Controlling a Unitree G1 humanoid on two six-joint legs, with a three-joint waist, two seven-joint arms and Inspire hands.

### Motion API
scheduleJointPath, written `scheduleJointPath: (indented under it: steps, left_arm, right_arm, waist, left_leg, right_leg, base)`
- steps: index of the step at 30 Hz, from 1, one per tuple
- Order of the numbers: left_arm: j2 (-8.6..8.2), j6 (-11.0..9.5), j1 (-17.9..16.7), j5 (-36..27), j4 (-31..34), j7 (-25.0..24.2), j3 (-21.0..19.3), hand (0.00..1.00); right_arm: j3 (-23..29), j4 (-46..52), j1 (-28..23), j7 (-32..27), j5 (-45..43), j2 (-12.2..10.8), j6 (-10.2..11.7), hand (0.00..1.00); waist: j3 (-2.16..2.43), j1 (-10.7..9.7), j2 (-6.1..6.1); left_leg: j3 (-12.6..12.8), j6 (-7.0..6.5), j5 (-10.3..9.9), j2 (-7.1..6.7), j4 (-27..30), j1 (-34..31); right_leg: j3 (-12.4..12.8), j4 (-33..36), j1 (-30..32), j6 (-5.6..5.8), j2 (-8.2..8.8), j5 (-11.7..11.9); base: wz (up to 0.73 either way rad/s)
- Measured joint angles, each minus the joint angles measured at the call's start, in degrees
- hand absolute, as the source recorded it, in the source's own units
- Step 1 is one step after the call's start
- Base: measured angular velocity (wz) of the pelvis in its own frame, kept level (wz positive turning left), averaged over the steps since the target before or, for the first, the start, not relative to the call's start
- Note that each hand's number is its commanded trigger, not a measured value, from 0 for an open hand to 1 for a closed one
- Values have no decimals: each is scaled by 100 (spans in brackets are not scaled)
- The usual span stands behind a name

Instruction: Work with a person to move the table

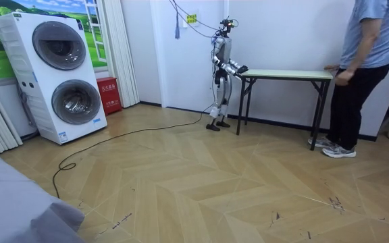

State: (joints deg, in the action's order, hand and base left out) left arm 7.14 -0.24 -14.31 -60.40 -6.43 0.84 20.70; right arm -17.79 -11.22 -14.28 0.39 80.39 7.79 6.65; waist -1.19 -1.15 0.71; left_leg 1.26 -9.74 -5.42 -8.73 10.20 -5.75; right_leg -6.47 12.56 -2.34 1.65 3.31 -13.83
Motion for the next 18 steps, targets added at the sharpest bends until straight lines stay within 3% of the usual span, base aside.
scheduleJointPath:
  steps: [12,18]
  left_arm:
    - [51,172,5,343,-130,-362,-15,0]
    - [64,197,5,557,-719,-444,-29,0]
  right_arm:
    - [109,-191,-34,451,-150,126,-182,0]
    - [126,-584,3,932,-499,102,-281,0]
  waist:
    - [1,4,-4]
    - [69,-4,-92]
  left_leg:
    - [-1,0,0,0,-6,6]
    - [-7,2,-2,0,-40,94]
  right_leg:
    - [-7,-8,2,0,0,10]
    - [-17,-86,-101,-1,-5,26]
  base:
    - [0]
    - [0]
